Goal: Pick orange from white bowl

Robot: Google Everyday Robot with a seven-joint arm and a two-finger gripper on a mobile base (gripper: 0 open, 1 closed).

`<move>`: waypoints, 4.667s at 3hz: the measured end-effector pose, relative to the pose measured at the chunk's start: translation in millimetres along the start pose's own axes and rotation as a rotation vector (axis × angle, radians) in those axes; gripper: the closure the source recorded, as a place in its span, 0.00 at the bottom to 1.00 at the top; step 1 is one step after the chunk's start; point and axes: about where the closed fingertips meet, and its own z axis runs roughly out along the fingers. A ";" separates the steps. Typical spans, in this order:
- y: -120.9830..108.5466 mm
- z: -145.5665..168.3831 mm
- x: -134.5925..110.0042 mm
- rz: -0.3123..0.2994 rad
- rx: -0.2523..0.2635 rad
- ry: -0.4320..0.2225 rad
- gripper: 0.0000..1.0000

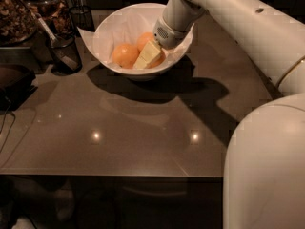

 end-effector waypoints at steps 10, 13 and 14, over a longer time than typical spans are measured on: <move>54.2 -89.4 -5.1 -0.110 -0.137 -0.252 1.00; 164.8 -167.7 47.2 -0.097 -0.179 -0.380 1.00; 183.1 -179.2 66.9 -0.078 -0.153 -0.368 1.00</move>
Offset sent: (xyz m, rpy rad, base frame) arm -0.0008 -0.0065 -0.0018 0.0031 -0.0131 0.0170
